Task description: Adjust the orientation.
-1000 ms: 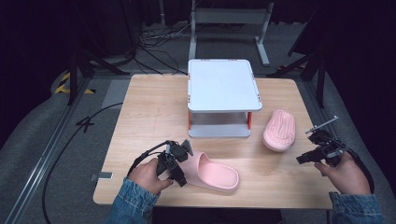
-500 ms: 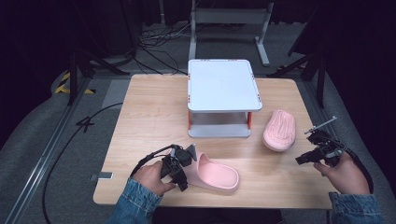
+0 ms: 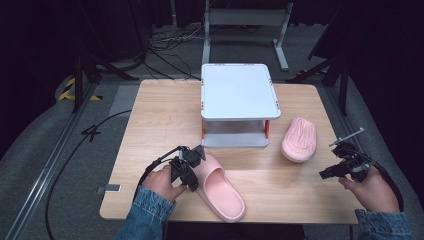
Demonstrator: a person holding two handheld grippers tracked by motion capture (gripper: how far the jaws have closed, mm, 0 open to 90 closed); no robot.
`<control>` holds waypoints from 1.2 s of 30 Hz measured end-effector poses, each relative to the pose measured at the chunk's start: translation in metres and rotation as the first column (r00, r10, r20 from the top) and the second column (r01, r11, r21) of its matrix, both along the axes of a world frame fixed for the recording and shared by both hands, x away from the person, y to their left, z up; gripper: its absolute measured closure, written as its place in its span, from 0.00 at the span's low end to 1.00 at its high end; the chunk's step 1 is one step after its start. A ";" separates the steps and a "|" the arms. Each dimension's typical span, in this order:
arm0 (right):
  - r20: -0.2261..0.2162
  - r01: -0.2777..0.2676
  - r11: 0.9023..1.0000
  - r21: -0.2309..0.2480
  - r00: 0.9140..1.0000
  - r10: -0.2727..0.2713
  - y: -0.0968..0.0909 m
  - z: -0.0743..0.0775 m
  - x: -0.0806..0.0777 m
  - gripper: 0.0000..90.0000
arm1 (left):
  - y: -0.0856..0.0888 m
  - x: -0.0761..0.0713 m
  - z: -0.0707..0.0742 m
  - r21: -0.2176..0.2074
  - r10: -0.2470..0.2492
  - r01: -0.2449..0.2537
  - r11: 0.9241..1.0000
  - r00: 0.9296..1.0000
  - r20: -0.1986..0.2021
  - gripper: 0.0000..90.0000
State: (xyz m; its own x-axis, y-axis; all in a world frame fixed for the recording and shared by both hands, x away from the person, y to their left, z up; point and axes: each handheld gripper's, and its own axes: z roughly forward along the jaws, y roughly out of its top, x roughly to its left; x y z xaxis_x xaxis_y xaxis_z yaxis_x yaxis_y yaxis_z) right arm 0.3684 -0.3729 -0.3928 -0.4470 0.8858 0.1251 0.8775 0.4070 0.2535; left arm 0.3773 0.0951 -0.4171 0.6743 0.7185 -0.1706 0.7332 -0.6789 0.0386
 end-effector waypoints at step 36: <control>-0.014 -0.007 1.000 -0.004 1.000 0.007 0.003 -0.006 0.005 0.65 | -0.031 -0.020 0.002 0.023 0.090 -0.095 0.995 0.984 0.155 0.39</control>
State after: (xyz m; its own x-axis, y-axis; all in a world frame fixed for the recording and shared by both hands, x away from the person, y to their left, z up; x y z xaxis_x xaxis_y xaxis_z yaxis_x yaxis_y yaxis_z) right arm 0.3738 -0.3696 -0.3986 -0.4518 0.8829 0.1278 0.8779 0.4145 0.2396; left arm 0.3570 0.0641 -0.4148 0.6214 0.7820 -0.0478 0.7797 -0.6112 0.1361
